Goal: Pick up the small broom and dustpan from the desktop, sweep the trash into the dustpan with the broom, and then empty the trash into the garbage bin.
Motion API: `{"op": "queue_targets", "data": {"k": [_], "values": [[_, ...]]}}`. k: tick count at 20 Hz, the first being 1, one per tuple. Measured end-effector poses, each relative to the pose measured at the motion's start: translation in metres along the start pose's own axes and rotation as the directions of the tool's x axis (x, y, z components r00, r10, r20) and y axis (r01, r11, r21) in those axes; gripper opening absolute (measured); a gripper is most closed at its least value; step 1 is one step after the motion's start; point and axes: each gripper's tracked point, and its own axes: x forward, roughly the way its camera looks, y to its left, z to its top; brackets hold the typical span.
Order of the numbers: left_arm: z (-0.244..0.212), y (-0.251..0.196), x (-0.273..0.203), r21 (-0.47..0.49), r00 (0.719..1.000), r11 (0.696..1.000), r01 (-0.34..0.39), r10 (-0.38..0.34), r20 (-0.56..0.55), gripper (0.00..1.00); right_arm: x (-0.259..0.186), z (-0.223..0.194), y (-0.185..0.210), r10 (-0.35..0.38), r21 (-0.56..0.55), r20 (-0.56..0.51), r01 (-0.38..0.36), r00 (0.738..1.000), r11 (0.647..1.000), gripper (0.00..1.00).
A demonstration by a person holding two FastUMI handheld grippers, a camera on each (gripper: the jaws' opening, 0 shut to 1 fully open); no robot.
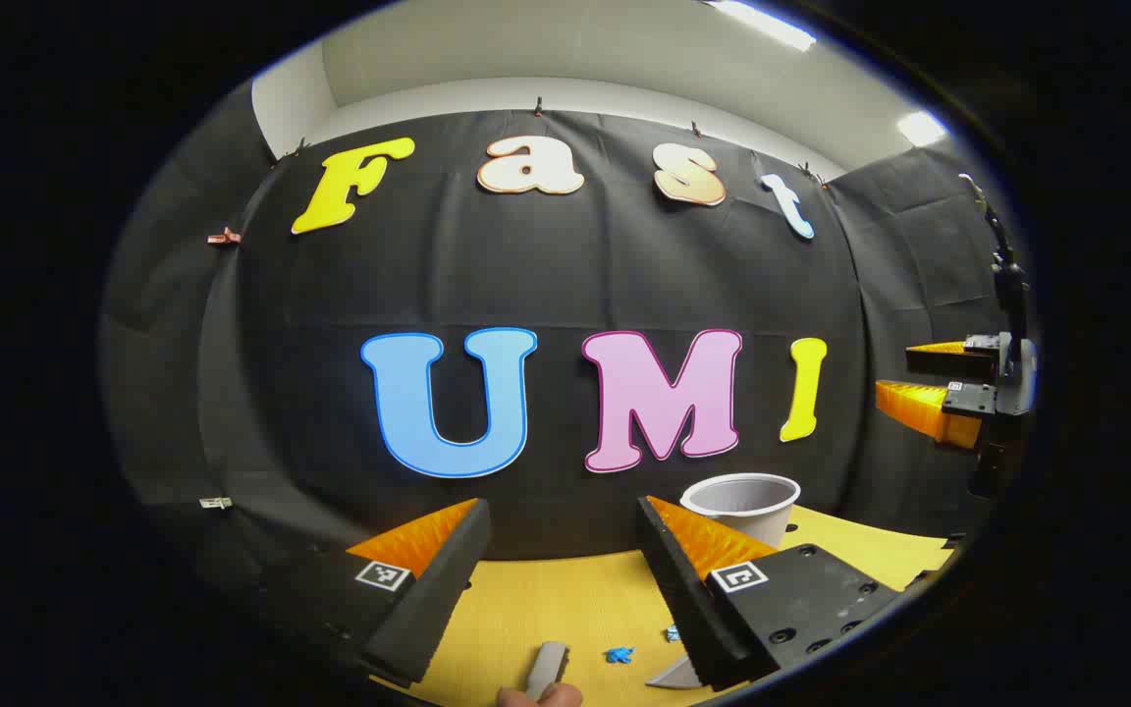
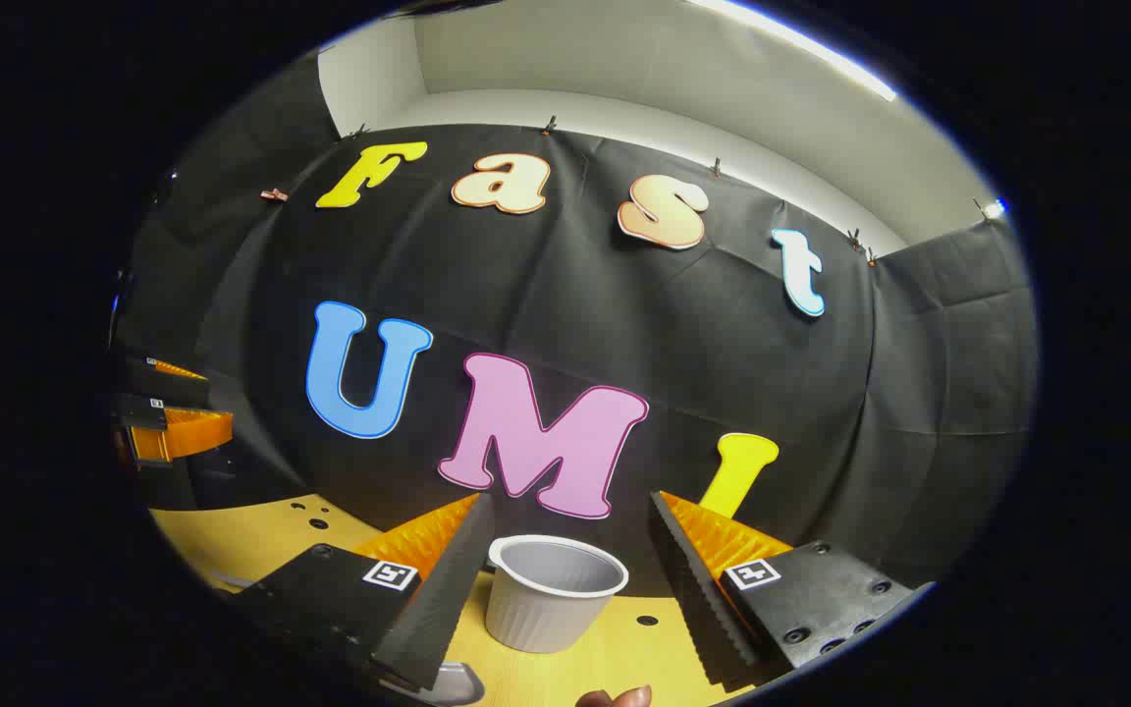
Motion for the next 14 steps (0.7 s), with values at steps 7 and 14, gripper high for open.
{"op": "queue_targets", "data": {"k": [7,14], "values": [[-0.005,-0.002,0.006,-0.004,1.000,1.000,0.017,-0.017,-0.009,0.95,0.003,-0.005,0.006,0.032,0.031,-0.033,-0.031,0.999,0.999,0.97],[-0.008,-0.005,0.016,-0.018,0.999,0.999,0.049,-0.049,-0.005,0.95,-0.006,-0.002,0.004,0.038,0.016,-0.046,-0.038,0.998,0.999,0.97]]}}
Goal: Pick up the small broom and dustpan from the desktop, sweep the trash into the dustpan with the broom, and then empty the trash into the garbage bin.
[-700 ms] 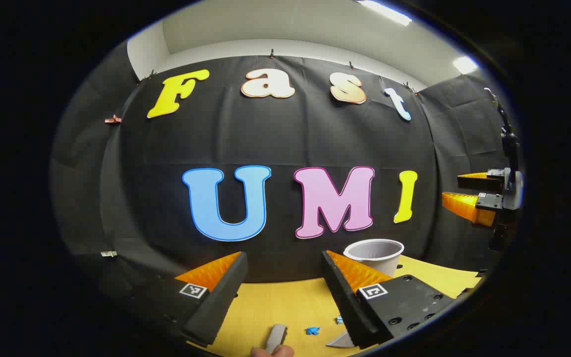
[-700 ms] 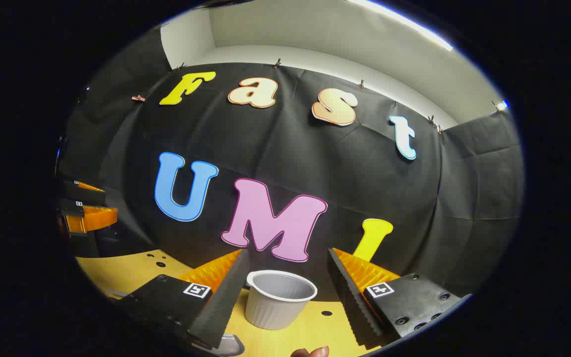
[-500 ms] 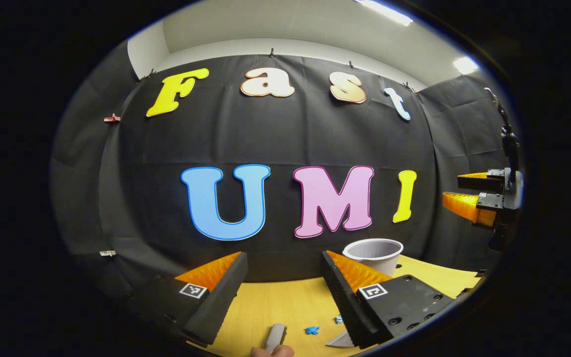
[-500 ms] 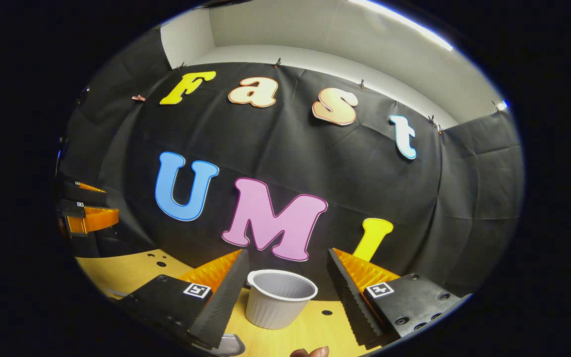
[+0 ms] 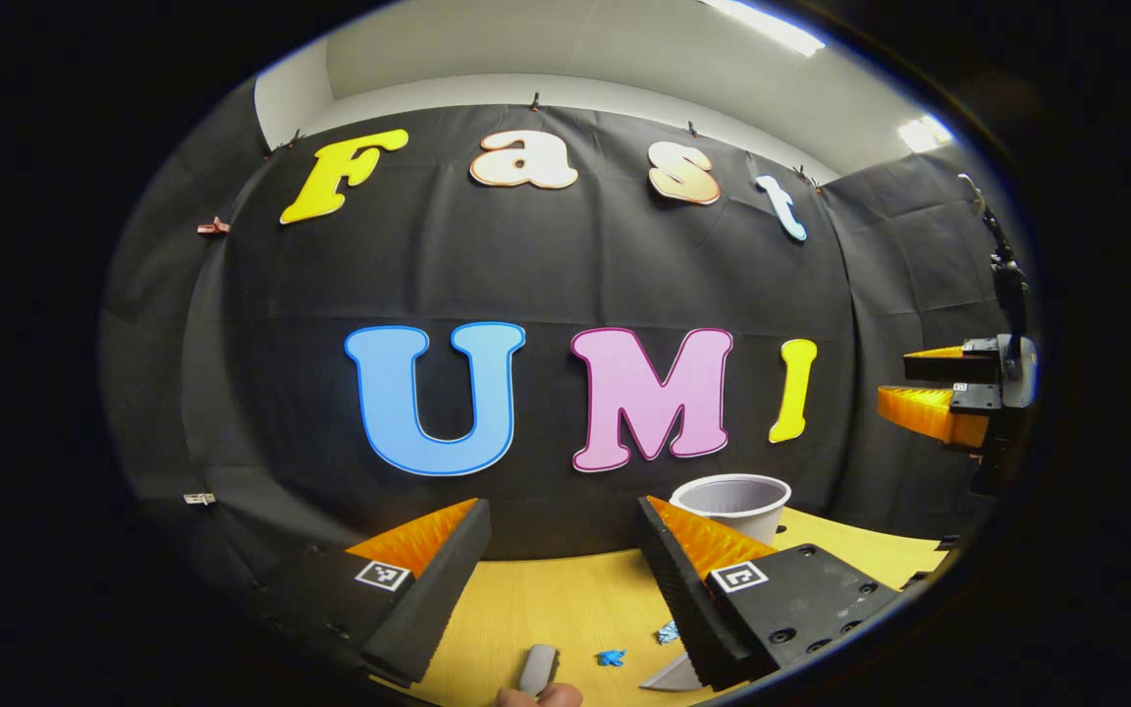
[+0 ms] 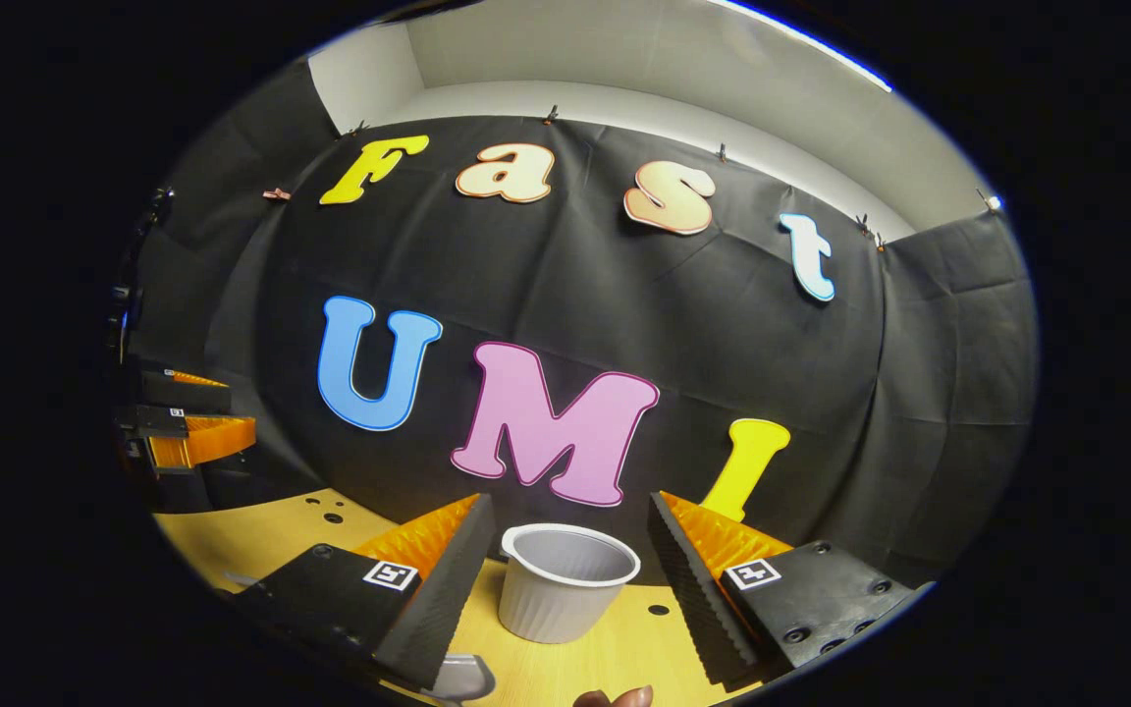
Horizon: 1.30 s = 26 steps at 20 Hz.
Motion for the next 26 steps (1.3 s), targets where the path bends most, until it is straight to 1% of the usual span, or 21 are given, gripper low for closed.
{"op": "queue_targets", "data": {"k": [2,4,5,6,7,8,9,10,12,13,14,16,18,20,24,25,26], "values": [[-0.002,-0.002,0.002,0.002,1.000,1.000,0.016,-0.016,-0.004,0.95,-0.002,-0.007,0.008,0.032,0.001,-0.020,-0.032,0.999,0.999,0.97],[-0.007,-0.001,0.002,0.015,1.000,1.000,0.021,-0.021,-0.013,0.95,-0.007,-0.034,0.025,0.103,0.013,-0.115,-0.102,0.988,0.995,0.97],[-0.009,0.000,0.003,0.016,1.000,1.000,0.021,-0.020,-0.014,0.95,-0.013,-0.051,0.033,0.155,0.033,-0.175,-0.151,0.972,0.988,0.97],[-0.010,0.000,0.003,0.011,1.000,1.000,0.018,-0.018,-0.018,0.95,-0.019,-0.069,0.044,0.208,0.055,-0.232,-0.201,0.950,0.978,0.98],[-0.015,0.001,0.004,0.005,1.000,1.000,0.013,-0.013,-0.027,0.95,-0.024,-0.088,0.052,0.252,0.072,-0.296,-0.241,0.921,0.968,0.97],[-0.017,0.002,0.004,-0.002,0.999,1.000,0.006,-0.006,-0.036,0.95,-0.031,-0.113,0.058,0.283,0.086,-0.373,-0.271,0.883,0.959,0.97],[-0.022,0.001,0.003,-0.011,0.999,1.000,0.004,-0.005,-0.042,0.95,-0.036,-0.137,0.063,0.313,0.106,-0.445,-0.298,0.839,0.949,0.98],[-0.025,0.001,0.003,-0.018,0.999,1.000,0.004,-0.005,-0.046,0.95,-0.047,-0.163,0.066,0.329,0.121,-0.505,-0.312,0.798,0.942,0.98],[-0.032,0.004,0.004,-0.013,0.998,1.000,-0.006,0.005,-0.063,0.95,-0.065,-0.206,0.072,0.350,0.142,-0.591,-0.333,0.727,0.932,0.98],[-0.036,0.006,0.003,-0.008,0.997,1.000,-0.014,0.014,-0.071,0.95,-0.074,-0.227,0.078,0.368,0.155,-0.629,-0.353,0.685,0.923,0.98],[-0.038,0.009,0.002,-0.008,0.997,1.000,-0.021,0.020,-0.076,0.95,-0.082,-0.247,0.083,0.383,0.166,-0.666,-0.374,0.640,0.913,0.98],[-0.042,0.013,-0.001,-0.017,0.996,0.999,-0.035,0.034,-0.086,0.95,-0.098,-0.291,0.092,0.402,0.188,-0.739,-0.408,0.541,0.894,0.98],[-0.048,0.018,-0.002,-0.020,0.994,0.998,-0.053,0.050,-0.101,0.95,-0.116,-0.328,0.101,0.414,0.225,-0.793,-0.416,0.448,0.881,0.98],[-0.053,0.023,-0.005,-0.017,0.992,0.997,-0.071,0.069,-0.110,0.95,-0.129,-0.362,0.113,0.420,0.253,-0.830,-0.424,0.366,0.870,0.97],[-0.051,0.033,-0.008,0.002,0.989,0.995,-0.101,0.101,-0.106,0.95,-0.138,-0.420,0.121,0.374,0.255,-0.903,-0.435,0.212,0.863,0.97],[-0.053,0.034,-0.010,0.004,0.989,0.994,-0.107,0.106,-0.106,0.95,-0.141,-0.429,0.120,0.371,0.266,-0.912,-0.431,0.178,0.862,0.97],[-0.053,0.036,-0.010,0.004,0.988,0.994,-0.110,0.109,-0.108,0.95,-0.139,-0.435,0.124,0.369,0.271,-0.916,-0.432,0.160,0.860,0.97]]}}
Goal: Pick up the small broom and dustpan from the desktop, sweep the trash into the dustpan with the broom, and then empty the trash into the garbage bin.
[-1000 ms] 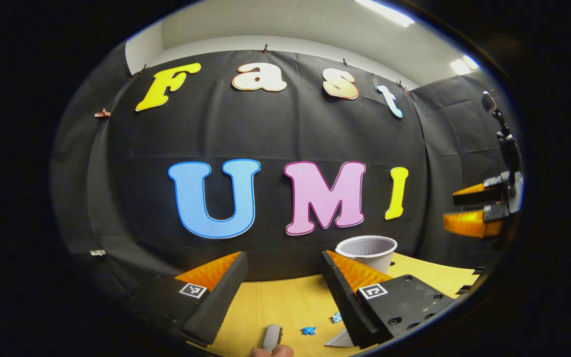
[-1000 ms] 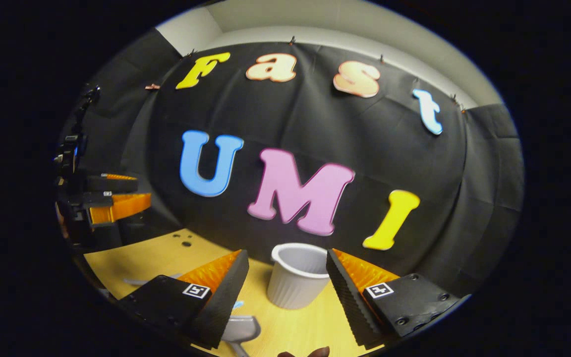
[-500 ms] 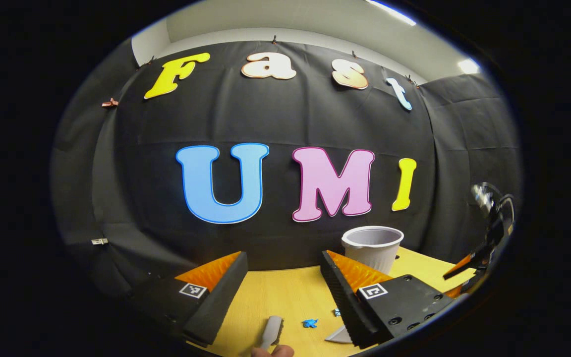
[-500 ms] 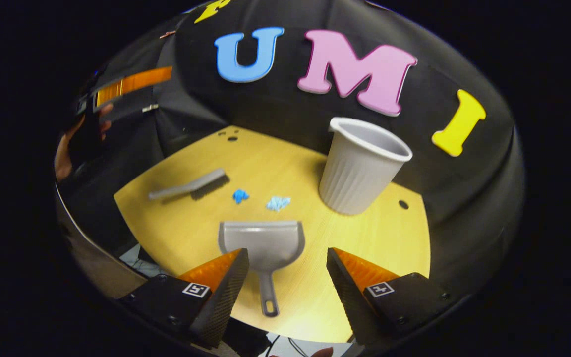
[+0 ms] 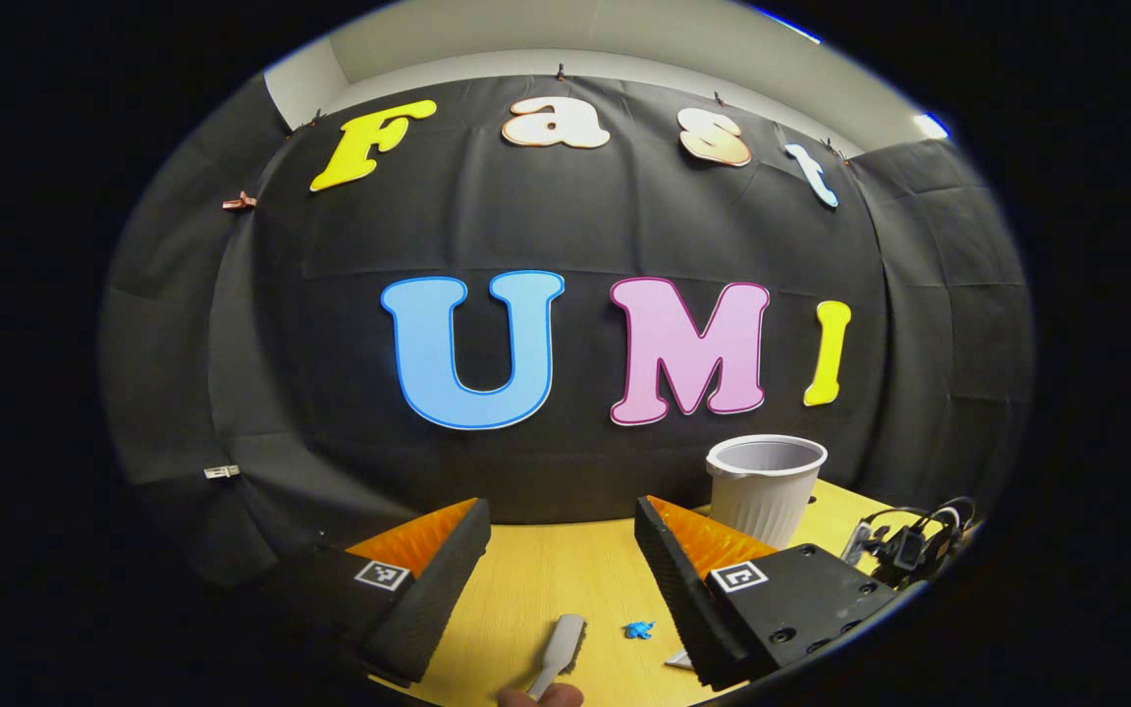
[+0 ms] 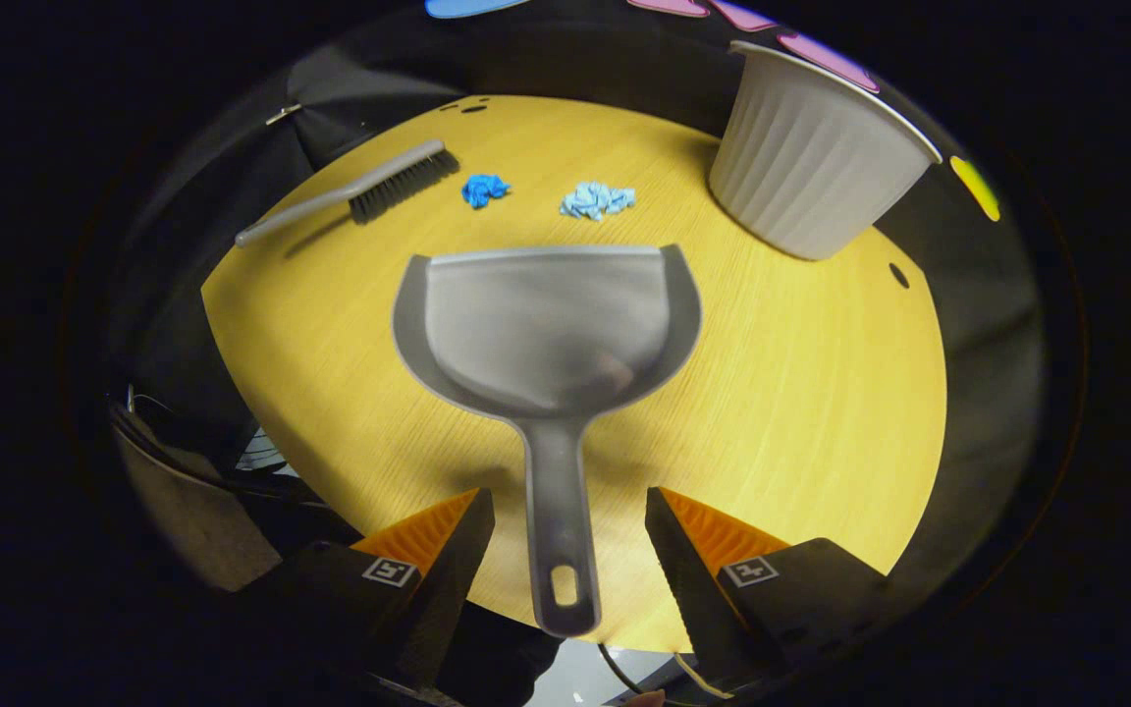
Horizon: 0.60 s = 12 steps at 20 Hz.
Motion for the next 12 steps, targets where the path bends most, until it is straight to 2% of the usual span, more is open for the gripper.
{"op": "queue_targets", "data": {"k": [6,7,12], "values": [[-0.012,0.006,-0.001,-0.002,0.999,1.000,-0.020,0.020,-0.032,0.95,0.034,0.017,0.001,-0.005,-0.006,-0.076,0.005,0.997,1.000,0.96],[-0.015,0.008,-0.001,-0.004,0.999,1.000,-0.025,0.025,-0.037,0.95,0.038,0.019,-0.001,-0.019,-0.008,-0.091,0.018,0.996,1.000,0.95],[-0.021,0.015,0.000,-0.007,0.997,0.999,-0.050,0.050,-0.050,0.95,0.045,0.035,0.012,0.029,0.024,-0.081,-0.027,0.996,0.999,0.86]]}}
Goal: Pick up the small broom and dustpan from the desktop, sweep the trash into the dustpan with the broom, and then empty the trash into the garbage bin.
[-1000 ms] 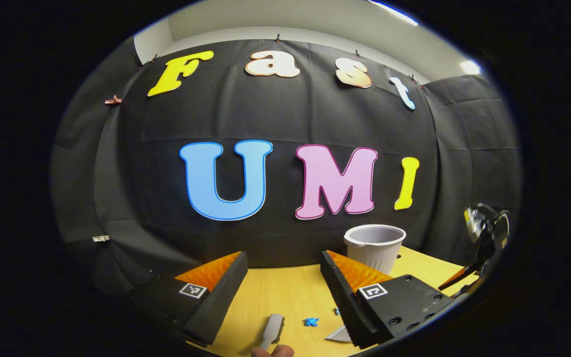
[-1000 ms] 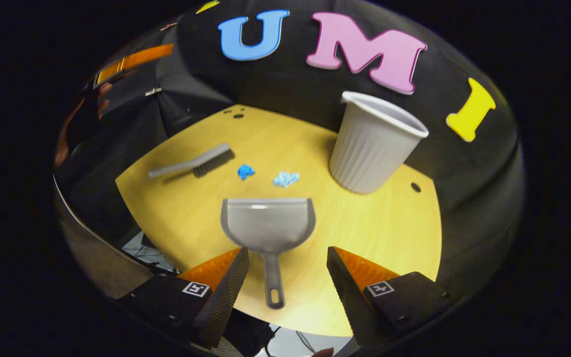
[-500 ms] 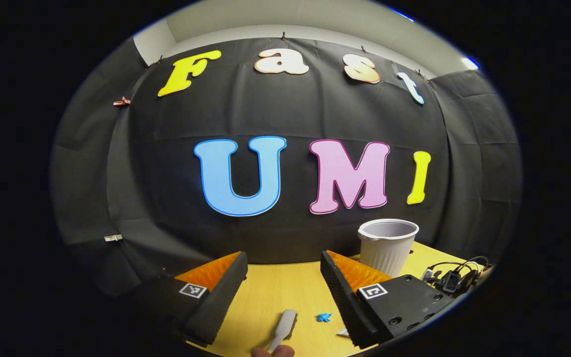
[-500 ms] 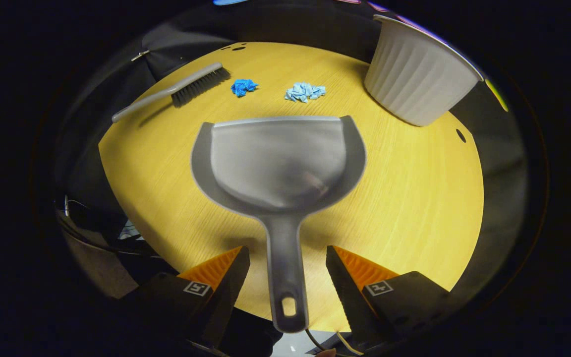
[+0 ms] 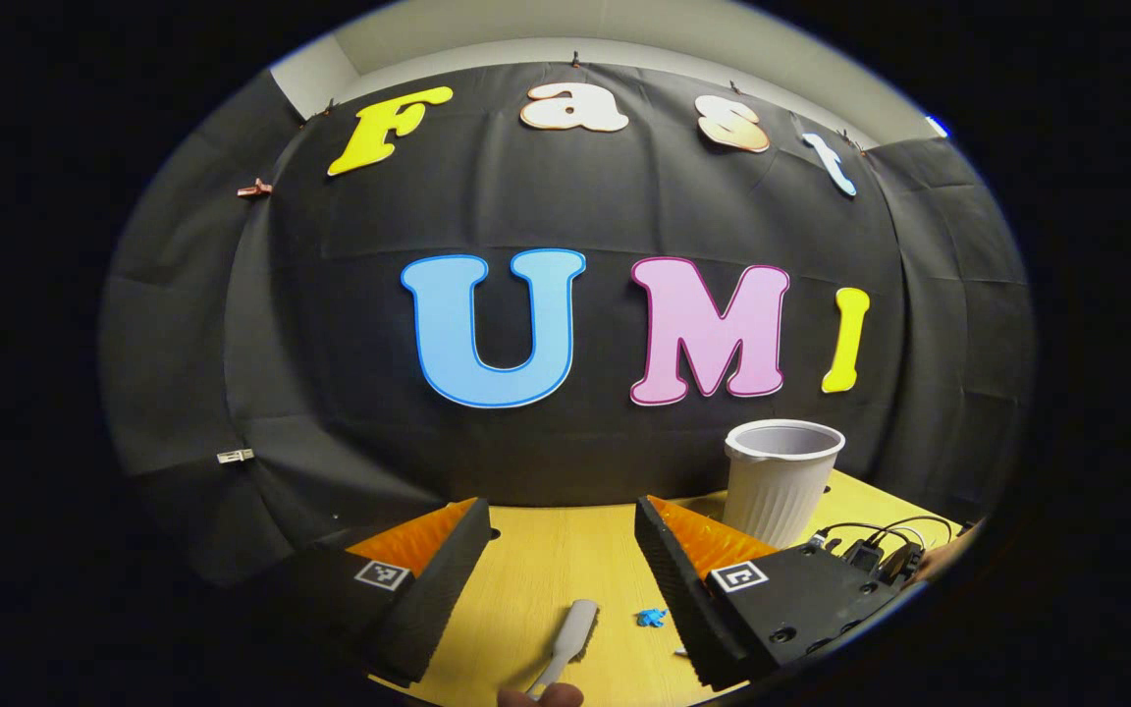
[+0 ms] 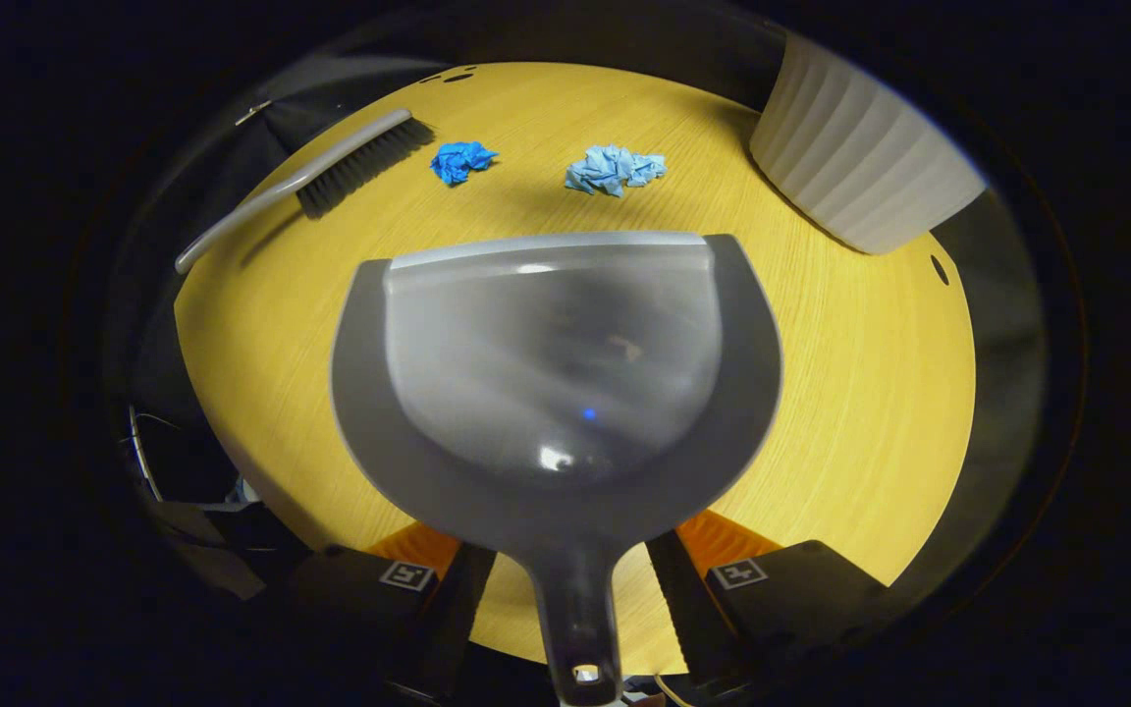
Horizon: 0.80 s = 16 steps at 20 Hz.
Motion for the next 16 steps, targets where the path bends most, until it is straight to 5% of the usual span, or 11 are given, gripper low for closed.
{"op": "queue_targets", "data": {"k": [1,2,4,8,11,13,16], "values": [[0.000,0.001,0.001,0.004,1.000,1.000,-0.003,0.003,0.002,0.95,0.001,0.004,0.000,0.000,-0.012,0.015,0.000,1.000,1.000,0.69],[0.001,0.001,0.002,0.006,1.000,1.000,-0.004,0.004,0.003,0.96,0.001,0.003,0.000,0.005,-0.026,0.018,-0.005,1.000,1.000,0.66],[-0.002,0.000,0.004,0.007,1.000,1.000,-0.006,0.006,-0.001,0.95,0.001,0.003,0.001,0.008,-0.039,0.021,-0.007,1.000,0.999,0.37],[-0.018,-0.003,0.011,-0.003,0.999,1.000,-0.005,0.005,-0.042,0.95,-0.001,0.005,0.000,0.005,-0.094,0.067,0.001,0.998,0.996,0.31],[-0.053,-0.005,0.021,0.012,0.988,1.000,0.011,-0.009,-0.152,0.95,-0.001,0.003,0.000,0.009,-0.095,0.064,-0.002,0.998,0.995,0.36],[-0.086,-0.010,0.026,0.022,0.965,0.998,0.051,-0.044,-0.260,0.95,-0.007,0.006,-0.009,-0.026,-0.092,0.095,0.034,0.995,0.995,0.41],[-0.144,-0.016,0.026,0.028,0.893,0.993,0.115,-0.091,-0.442,0.95,-0.011,0.006,-0.010,0.001,-0.069,0.093,0.006,0.996,0.998,0.31]]}}
